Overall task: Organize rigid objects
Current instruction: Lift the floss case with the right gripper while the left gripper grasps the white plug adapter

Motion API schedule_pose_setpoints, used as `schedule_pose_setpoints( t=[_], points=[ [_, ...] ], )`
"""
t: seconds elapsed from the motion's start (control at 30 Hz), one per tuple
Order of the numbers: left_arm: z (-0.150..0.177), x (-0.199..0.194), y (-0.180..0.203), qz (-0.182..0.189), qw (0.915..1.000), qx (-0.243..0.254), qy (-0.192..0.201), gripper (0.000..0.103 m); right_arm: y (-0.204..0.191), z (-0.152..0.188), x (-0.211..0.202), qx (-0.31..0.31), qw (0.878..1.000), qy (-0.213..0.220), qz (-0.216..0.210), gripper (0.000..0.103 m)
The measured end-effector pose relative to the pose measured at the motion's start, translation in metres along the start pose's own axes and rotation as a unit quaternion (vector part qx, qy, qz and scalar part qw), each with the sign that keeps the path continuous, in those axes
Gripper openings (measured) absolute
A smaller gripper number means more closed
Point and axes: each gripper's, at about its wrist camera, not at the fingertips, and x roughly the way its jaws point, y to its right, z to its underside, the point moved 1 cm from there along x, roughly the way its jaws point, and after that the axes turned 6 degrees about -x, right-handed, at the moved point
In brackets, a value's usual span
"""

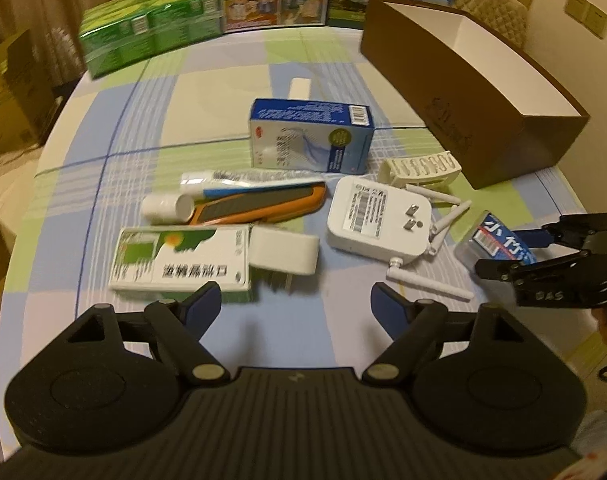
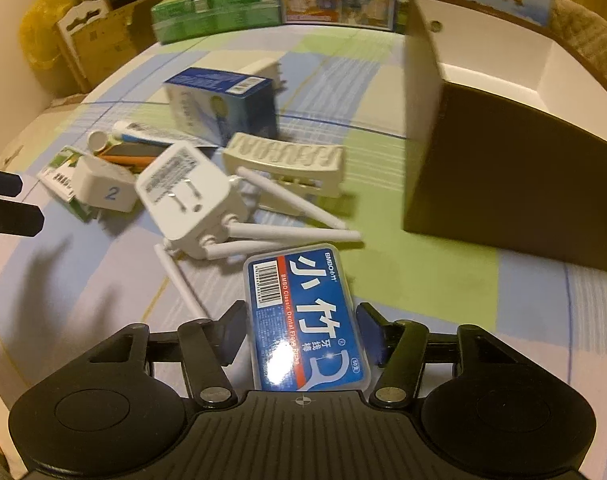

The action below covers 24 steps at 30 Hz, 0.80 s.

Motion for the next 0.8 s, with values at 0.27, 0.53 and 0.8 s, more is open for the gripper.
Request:
schedule_pose_setpoints(
  t=[0.27, 0.53, 0.8],
  points=[
    [-0.018, 0.027, 0.001, 0.010, 0.9986, 0.050, 0.010, 0.069, 0.040, 0.014, -0.024, 0.073, 0.997, 0.004, 0.028, 0.056],
    [-0.027, 0.050, 0.002, 0.008, 0.9968, 0.079, -0.012, 0.056, 0.072, 0.031, -0.044, 0.126, 0.990, 0.001, 0.059, 0.056],
    [-0.025, 0.058, 0.004, -0.009, 0.9972, 0.071, -0.023, 0.043, 0.088, 0.038, -0.055, 0.148, 0.987, 0.003, 0.067, 0.056]
  ],
)
